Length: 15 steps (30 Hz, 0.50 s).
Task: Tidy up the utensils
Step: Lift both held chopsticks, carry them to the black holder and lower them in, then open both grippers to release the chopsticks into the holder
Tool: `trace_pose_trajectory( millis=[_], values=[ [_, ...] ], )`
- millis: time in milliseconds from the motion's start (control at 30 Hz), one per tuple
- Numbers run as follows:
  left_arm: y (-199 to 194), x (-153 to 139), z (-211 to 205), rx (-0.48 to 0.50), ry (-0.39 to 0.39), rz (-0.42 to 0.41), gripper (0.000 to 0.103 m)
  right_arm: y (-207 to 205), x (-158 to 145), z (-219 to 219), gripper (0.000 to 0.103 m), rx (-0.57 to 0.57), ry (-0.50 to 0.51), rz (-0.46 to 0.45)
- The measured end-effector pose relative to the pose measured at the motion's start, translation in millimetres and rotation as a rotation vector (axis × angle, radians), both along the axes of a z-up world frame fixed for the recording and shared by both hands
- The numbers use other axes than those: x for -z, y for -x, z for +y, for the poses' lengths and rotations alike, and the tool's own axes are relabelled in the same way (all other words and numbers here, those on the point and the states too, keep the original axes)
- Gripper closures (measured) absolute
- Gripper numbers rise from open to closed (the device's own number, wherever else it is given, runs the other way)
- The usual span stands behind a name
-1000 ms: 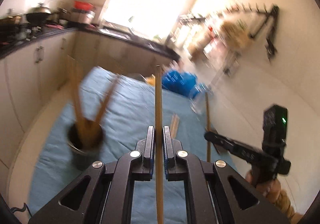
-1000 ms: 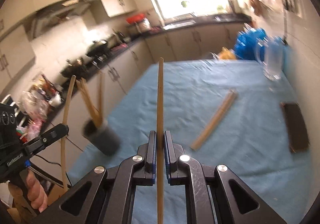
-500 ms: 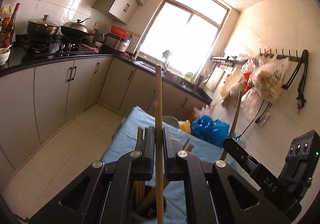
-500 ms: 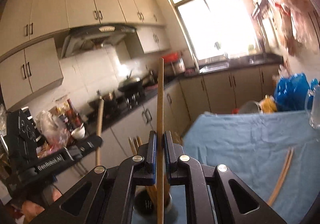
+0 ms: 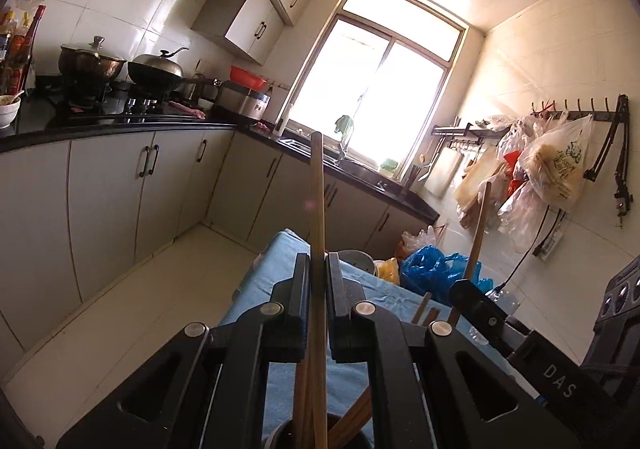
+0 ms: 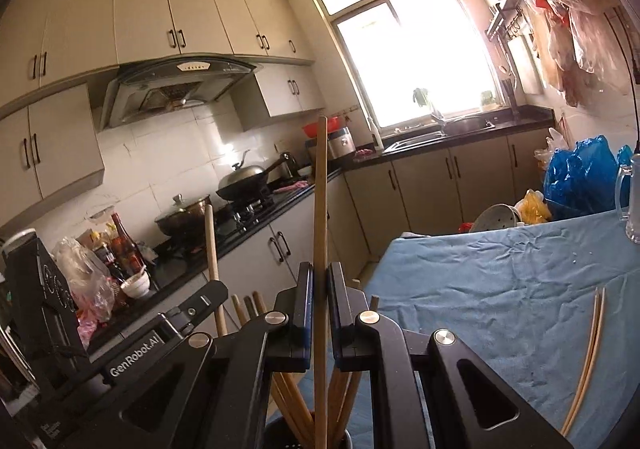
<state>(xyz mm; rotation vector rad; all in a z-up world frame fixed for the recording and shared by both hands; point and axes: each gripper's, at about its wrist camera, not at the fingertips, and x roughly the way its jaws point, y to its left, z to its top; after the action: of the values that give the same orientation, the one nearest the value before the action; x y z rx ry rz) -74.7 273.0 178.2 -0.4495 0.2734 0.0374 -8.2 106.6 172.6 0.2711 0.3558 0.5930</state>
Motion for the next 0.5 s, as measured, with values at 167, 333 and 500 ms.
trace_pose_trajectory(
  millis=[167, 333, 500],
  values=[
    [0.3, 4.2, -3.6, -0.002, -0.022, 0.011, 0.096, 1.1, 2.1, -0.2, 0.094, 0.001, 0.019, -0.003],
    [5.0, 4.8, -9.5, -0.01, -0.035, 0.02, 0.096, 4.6, 1.8, -4.0, 0.094, 0.011, 0.008, -0.004],
    [8.9, 4.1, -11.1, -0.008, -0.032, 0.035, 0.095, 5.5, -1.5, -8.1, 0.093, 0.011, 0.015, 0.0]
  ],
)
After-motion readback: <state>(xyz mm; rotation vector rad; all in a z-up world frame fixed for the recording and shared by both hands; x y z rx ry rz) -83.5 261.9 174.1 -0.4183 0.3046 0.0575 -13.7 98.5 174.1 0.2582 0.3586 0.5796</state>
